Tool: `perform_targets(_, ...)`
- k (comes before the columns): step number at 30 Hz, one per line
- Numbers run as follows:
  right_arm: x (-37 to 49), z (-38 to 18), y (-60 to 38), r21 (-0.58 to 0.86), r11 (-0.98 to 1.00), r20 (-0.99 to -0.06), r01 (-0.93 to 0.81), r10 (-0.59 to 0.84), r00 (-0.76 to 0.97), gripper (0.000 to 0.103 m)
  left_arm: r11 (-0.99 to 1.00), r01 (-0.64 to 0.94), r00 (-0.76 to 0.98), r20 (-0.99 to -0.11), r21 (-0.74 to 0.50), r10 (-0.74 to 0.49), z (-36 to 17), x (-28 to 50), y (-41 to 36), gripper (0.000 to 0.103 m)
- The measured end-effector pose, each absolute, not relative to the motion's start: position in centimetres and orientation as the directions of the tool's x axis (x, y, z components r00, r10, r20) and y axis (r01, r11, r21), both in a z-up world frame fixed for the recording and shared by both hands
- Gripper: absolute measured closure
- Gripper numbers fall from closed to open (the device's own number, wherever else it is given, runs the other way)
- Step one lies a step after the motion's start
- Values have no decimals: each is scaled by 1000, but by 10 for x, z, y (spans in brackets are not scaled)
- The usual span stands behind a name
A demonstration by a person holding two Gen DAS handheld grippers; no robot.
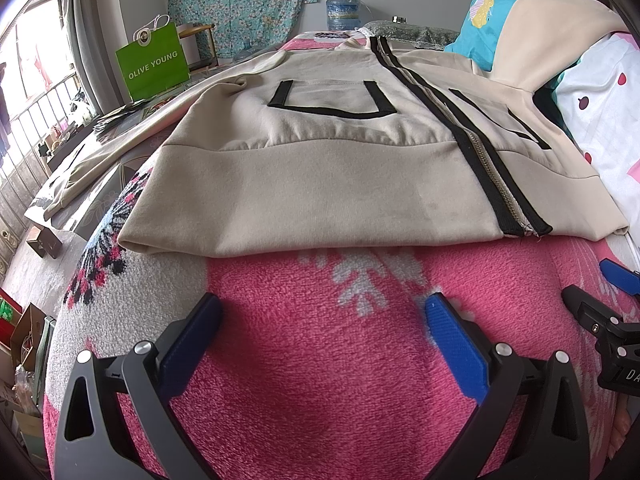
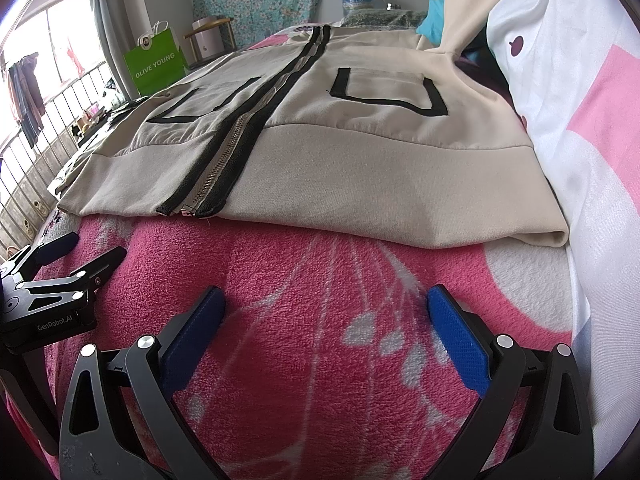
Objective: Fold large clothes
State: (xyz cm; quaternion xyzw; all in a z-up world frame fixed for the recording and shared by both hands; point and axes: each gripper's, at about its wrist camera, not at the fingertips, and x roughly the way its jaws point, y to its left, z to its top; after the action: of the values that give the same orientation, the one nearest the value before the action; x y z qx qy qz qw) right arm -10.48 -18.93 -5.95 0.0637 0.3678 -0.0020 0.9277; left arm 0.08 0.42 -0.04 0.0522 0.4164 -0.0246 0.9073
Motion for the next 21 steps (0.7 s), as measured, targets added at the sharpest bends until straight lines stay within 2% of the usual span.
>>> perform_targets(21,-105,-59,-189,117,992,-683,50,44,729,6,993,88,652,-758,74,-1,0,1,5,4)
